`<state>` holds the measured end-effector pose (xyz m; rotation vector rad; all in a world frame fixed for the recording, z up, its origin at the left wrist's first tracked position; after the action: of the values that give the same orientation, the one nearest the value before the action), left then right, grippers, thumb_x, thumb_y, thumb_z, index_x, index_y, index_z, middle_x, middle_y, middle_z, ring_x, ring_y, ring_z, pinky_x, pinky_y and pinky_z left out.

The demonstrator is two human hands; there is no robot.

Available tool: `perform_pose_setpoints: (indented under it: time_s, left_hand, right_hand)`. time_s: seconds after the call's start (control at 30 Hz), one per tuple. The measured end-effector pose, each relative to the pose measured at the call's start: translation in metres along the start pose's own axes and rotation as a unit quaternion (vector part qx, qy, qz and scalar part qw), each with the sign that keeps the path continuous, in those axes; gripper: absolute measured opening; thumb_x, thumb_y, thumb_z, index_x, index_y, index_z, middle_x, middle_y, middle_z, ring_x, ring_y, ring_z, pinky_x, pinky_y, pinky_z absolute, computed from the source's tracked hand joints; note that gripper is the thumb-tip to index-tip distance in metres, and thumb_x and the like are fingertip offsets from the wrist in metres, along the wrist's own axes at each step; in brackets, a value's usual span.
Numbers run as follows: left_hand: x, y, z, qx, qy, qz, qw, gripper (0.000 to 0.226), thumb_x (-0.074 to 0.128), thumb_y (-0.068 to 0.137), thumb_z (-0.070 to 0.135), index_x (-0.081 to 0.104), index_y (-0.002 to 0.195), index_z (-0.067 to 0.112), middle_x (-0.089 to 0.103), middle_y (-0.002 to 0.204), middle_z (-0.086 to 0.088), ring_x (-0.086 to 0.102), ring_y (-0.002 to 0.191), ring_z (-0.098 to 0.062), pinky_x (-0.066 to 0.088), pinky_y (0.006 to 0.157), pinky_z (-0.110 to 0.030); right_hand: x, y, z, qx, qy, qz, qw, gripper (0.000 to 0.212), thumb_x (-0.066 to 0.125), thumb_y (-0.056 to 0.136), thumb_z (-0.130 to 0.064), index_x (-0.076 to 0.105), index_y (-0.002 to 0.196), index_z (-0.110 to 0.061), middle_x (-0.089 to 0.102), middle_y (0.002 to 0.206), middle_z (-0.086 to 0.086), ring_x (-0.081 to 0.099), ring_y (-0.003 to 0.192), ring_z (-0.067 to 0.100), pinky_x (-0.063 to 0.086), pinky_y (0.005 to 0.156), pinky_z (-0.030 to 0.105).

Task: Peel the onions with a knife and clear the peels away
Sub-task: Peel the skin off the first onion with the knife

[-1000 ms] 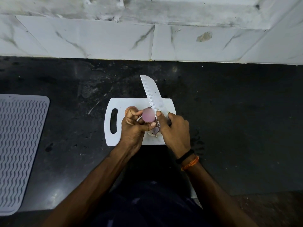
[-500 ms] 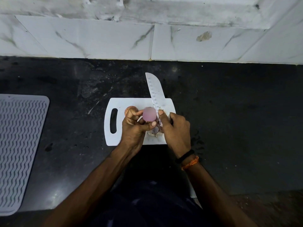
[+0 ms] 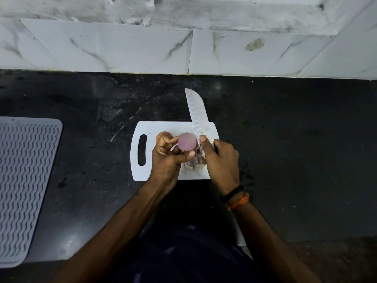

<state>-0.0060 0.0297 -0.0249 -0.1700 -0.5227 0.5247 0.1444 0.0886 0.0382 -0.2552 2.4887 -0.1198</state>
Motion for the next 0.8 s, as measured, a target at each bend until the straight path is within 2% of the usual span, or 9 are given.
perform_pose_setpoints:
  time_s: [0.17, 0.23, 0.3, 0.37, 0.47, 0.53, 0.6, 0.7, 0.8]
  left_hand:
    - [-0.002, 0.000, 0.000, 0.006, 0.001, 0.003, 1.000, 0.057, 0.078, 0.055, -0.013, 0.048, 0.102, 0.001, 0.062, 0.104, 0.002, 0.069, 0.099, -0.017, 0.059, 0.082, -0.032]
    - [-0.002, 0.000, 0.002, 0.013, 0.001, 0.007, 1.000, 0.050, 0.079, 0.056, -0.011, 0.052, 0.095, 0.005, 0.053, 0.113, -0.010, 0.068, 0.101, -0.020, 0.059, 0.082, -0.034]
    - [-0.001, -0.001, 0.003, 0.020, 0.004, 0.003, 1.000, 0.046, 0.080, 0.056, -0.010, 0.054, 0.089, 0.010, 0.048, 0.115, -0.011, 0.066, 0.102, -0.021, 0.059, 0.082, -0.034]
    - [0.001, -0.002, 0.004, 0.021, 0.006, -0.002, 1.000, 0.048, 0.079, 0.056, -0.010, 0.052, 0.089, 0.011, 0.054, 0.110, -0.008, 0.067, 0.100, -0.019, 0.058, 0.081, -0.032]
    - [0.007, -0.003, 0.004, 0.010, 0.011, -0.016, 1.000, 0.052, 0.075, 0.057, -0.011, 0.045, 0.095, 0.007, 0.068, 0.091, 0.014, 0.070, 0.092, -0.014, 0.059, 0.080, -0.031]
    - [0.008, -0.003, 0.006, 0.013, 0.017, -0.018, 1.000, 0.057, 0.075, 0.058, -0.011, 0.043, 0.103, 0.002, 0.070, 0.089, 0.018, 0.070, 0.094, -0.014, 0.058, 0.084, -0.035]
    - [0.008, -0.003, 0.006, 0.015, 0.014, -0.018, 1.000, 0.065, 0.075, 0.058, -0.013, 0.042, 0.112, 0.001, 0.071, 0.091, 0.017, 0.070, 0.094, -0.014, 0.058, 0.085, -0.036]
    - [0.005, -0.002, 0.004, 0.010, 0.024, -0.006, 1.000, 0.061, 0.076, 0.061, -0.021, 0.045, 0.110, -0.003, 0.069, 0.093, 0.014, 0.071, 0.094, -0.015, 0.059, 0.081, -0.034]
    - [0.001, -0.002, 0.006, 0.028, 0.030, 0.001, 0.999, 0.047, 0.086, 0.058, -0.007, 0.058, 0.092, 0.009, 0.057, 0.109, -0.007, 0.067, 0.103, -0.022, 0.055, 0.086, -0.036]
  right_hand:
    - [0.010, -0.001, 0.002, -0.005, -0.012, -0.020, 1.000, 0.051, 0.053, 0.095, -0.055, 0.039, 0.055, -0.025, 0.049, 0.064, -0.007, 0.052, 0.063, 0.019, 0.044, 0.067, 0.035]
    - [0.013, -0.001, 0.002, -0.010, -0.030, -0.022, 0.999, 0.051, 0.045, 0.090, -0.067, 0.039, 0.057, -0.027, 0.050, 0.072, -0.006, 0.057, 0.071, 0.027, 0.050, 0.075, 0.047]
    - [0.014, 0.001, 0.000, -0.021, -0.049, -0.036, 0.998, 0.050, 0.047, 0.091, -0.064, 0.040, 0.058, -0.027, 0.050, 0.068, -0.007, 0.053, 0.070, 0.024, 0.051, 0.079, 0.049]
    - [0.014, 0.001, -0.002, -0.033, -0.043, -0.045, 0.998, 0.051, 0.054, 0.096, -0.052, 0.045, 0.057, -0.022, 0.048, 0.057, -0.005, 0.052, 0.065, 0.022, 0.051, 0.077, 0.046]
    - [0.004, 0.002, -0.002, -0.014, 0.003, -0.012, 1.000, 0.055, 0.057, 0.097, -0.048, 0.050, 0.060, -0.008, 0.052, 0.054, 0.002, 0.052, 0.055, 0.016, 0.047, 0.062, 0.035]
    - [0.000, 0.003, 0.000, 0.011, 0.015, 0.004, 1.000, 0.054, 0.058, 0.098, -0.045, 0.043, 0.055, -0.015, 0.045, 0.050, -0.005, 0.044, 0.049, 0.009, 0.035, 0.055, 0.023]
    - [-0.002, 0.002, -0.001, 0.015, 0.003, 0.004, 1.000, 0.055, 0.059, 0.098, -0.040, 0.036, 0.051, -0.024, 0.039, 0.044, -0.010, 0.044, 0.047, 0.006, 0.029, 0.051, 0.015]
    - [0.002, 0.000, -0.006, -0.014, -0.021, -0.010, 1.000, 0.053, 0.058, 0.099, -0.039, 0.037, 0.053, -0.023, 0.041, 0.047, -0.009, 0.046, 0.047, 0.004, 0.032, 0.051, 0.012]
    - [0.014, 0.001, -0.005, -0.024, -0.026, -0.048, 0.998, 0.050, 0.056, 0.098, -0.045, 0.053, 0.062, -0.010, 0.054, 0.060, 0.002, 0.052, 0.055, 0.012, 0.041, 0.060, 0.026]
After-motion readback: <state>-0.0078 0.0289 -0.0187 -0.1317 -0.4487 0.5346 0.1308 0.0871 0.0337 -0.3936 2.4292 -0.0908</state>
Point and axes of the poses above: each hand's wrist, its own y-axis towards the middle knuckle, its own x-axis out of the palm, z = x × y, the point moved 9 cm from there along y, towards the middle knuckle
